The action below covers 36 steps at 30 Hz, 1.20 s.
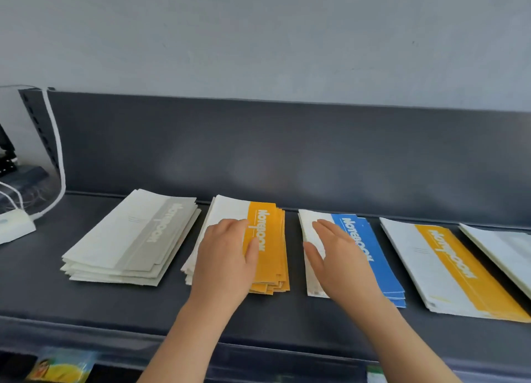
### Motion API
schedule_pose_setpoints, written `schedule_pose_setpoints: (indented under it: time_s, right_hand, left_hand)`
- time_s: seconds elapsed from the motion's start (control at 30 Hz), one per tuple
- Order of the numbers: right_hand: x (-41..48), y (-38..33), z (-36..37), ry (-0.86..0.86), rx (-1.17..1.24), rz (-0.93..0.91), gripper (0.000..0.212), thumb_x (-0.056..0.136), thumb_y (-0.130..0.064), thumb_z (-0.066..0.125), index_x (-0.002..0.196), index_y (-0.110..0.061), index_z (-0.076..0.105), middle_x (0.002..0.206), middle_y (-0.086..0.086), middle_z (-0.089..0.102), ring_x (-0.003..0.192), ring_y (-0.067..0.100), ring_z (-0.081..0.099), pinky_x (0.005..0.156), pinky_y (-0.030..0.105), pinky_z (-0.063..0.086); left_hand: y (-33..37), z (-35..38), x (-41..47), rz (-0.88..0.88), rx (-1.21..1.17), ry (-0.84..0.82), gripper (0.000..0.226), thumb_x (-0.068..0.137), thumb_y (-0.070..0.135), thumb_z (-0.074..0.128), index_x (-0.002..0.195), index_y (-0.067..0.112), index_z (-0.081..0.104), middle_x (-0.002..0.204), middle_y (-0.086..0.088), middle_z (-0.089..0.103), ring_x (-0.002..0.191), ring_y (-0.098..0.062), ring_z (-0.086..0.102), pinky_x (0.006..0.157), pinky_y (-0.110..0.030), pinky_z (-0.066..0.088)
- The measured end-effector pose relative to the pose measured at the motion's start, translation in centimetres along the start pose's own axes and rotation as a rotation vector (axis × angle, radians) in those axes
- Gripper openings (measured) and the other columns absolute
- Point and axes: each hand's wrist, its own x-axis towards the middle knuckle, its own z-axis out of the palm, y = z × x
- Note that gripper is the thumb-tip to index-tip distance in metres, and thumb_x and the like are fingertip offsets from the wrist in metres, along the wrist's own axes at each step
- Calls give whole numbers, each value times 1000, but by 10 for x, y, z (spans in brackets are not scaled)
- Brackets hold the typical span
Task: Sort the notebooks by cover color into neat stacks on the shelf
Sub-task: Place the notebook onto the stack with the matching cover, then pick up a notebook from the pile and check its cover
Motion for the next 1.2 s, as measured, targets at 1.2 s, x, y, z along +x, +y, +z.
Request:
schedule_pose_setpoints:
  time_s: [1.2]
  right_hand:
    - [-154,451,-253,336,-113,401,35,95,-28,48,126,-12,57,127,1,59,118,22,53,96,32,42]
  left_hand:
    - [449,236,-77,391,-280,-299,39,98,36,43,133,23,52,133,9,53,123,-10,44,101,-23,35]
